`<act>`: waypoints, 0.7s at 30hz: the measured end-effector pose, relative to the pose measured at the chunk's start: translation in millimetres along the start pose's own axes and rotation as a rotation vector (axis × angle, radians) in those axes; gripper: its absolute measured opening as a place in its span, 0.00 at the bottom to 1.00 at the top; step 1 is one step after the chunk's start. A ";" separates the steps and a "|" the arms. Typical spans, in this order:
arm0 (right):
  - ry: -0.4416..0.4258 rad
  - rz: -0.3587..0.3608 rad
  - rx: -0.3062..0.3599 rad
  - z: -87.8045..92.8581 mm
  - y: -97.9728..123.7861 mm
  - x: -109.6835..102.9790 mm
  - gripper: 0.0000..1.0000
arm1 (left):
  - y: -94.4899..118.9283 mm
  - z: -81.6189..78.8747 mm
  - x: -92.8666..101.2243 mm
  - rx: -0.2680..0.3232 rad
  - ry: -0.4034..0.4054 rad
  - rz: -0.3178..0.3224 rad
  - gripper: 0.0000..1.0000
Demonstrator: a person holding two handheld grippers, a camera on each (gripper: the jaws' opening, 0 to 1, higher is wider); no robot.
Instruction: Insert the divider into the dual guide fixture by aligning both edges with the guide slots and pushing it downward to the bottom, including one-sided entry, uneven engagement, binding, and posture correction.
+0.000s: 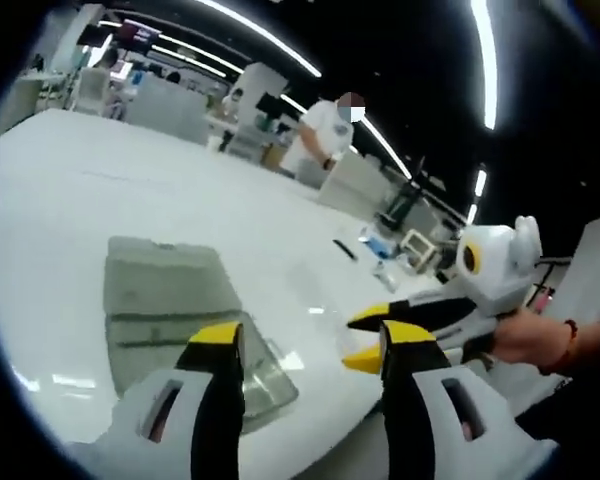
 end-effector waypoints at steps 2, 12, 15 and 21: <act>0.011 -0.007 0.008 -2.2 1.0 -2.0 0.28 | 0.0 -0.3 0.0 0.009 0.021 0.003 0.45; 0.063 -0.080 0.014 -9.9 -1.8 -16.1 0.28 | 2.0 -3.9 -3.4 0.048 0.061 -0.019 0.35; 0.077 -0.089 0.018 -12.0 -1.4 -19.1 0.28 | 2.2 -5.1 -5.8 0.066 0.072 -0.023 0.30; 0.097 -0.099 0.033 -15.7 0.4 -24.2 0.29 | 4.6 -7.2 -9.5 0.098 0.118 -0.019 0.15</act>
Point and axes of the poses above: the point that each gripper's makers call its tool centre point, and the gripper's own axes: y roughly backward along the fingers, x roughly to its right, z roughly out of its underside, the point moved 10 cm from there along y, roughly backward along the fingers, and after that the axes turned 5 degrees about -z, right-handed, at the moved point
